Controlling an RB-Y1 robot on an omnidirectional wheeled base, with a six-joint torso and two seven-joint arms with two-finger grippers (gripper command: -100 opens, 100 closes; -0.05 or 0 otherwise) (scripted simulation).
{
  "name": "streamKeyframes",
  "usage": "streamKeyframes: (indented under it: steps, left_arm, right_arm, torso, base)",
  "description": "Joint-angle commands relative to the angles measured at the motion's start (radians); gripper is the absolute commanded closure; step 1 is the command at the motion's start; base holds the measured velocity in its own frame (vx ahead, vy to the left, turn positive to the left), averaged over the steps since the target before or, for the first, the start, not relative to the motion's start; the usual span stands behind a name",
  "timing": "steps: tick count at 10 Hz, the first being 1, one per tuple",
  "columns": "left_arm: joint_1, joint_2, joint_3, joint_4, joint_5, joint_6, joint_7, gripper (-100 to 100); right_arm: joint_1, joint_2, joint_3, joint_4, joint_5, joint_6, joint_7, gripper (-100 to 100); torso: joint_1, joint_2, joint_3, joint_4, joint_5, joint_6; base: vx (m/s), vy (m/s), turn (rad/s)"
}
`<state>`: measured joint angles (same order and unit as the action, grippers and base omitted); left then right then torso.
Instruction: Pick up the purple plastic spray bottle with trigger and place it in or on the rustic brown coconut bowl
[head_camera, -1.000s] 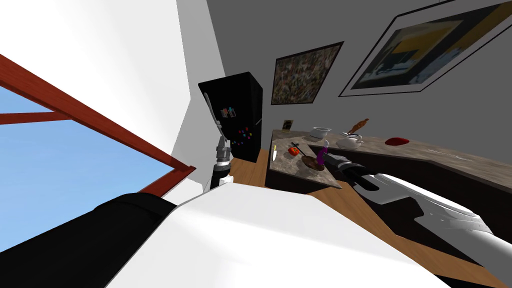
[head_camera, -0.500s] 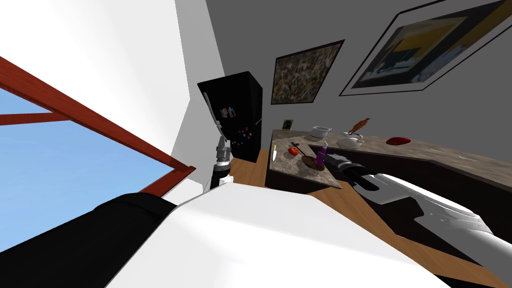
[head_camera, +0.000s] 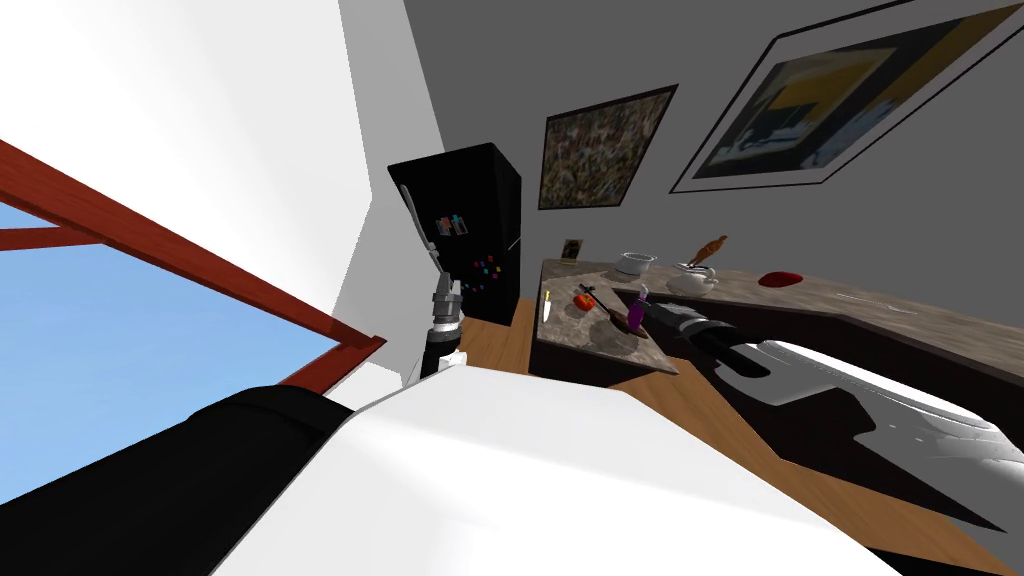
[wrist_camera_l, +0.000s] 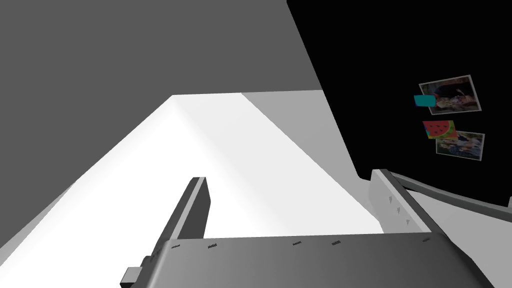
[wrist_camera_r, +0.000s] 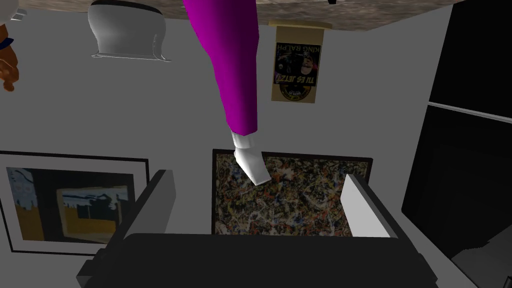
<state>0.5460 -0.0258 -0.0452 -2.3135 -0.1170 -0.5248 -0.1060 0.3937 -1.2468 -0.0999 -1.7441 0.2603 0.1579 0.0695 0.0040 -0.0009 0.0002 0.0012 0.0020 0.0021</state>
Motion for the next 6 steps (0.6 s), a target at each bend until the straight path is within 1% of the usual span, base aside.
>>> streamKeyframes:
  steps: [1,5,6]
  left_arm:
    - [0.000,0.000,0.000,0.000,0.000,0.000,0.000,0]
    - [0.000,0.000,0.000,0.000,0.000,0.000,0.000,0]
    - [0.000,0.000,0.000,0.000,0.000,0.000,0.000,0]
  right_arm:
    - [0.013,-0.034,-0.007,-0.027,-0.018,0.016,-0.016,-100]
    - [0.038,-0.110,-0.022,-0.077,-0.056,0.041,-0.050,-100]
    - [0.030,-0.095,-0.016,-0.067,-0.048,0.035,-0.043,-100]
  torso:
    - [0.000,0.000,0.000,0.000,0.000,0.000]
    - [0.000,0.000,0.000,0.000,0.000,0.000]
    - [0.000,0.000,0.000,0.000,0.000,0.000]
  base:
    - [0.021,-0.005,-0.067]
    - [0.018,-0.005,-0.049]
    - [0.008,-0.001,-0.006]
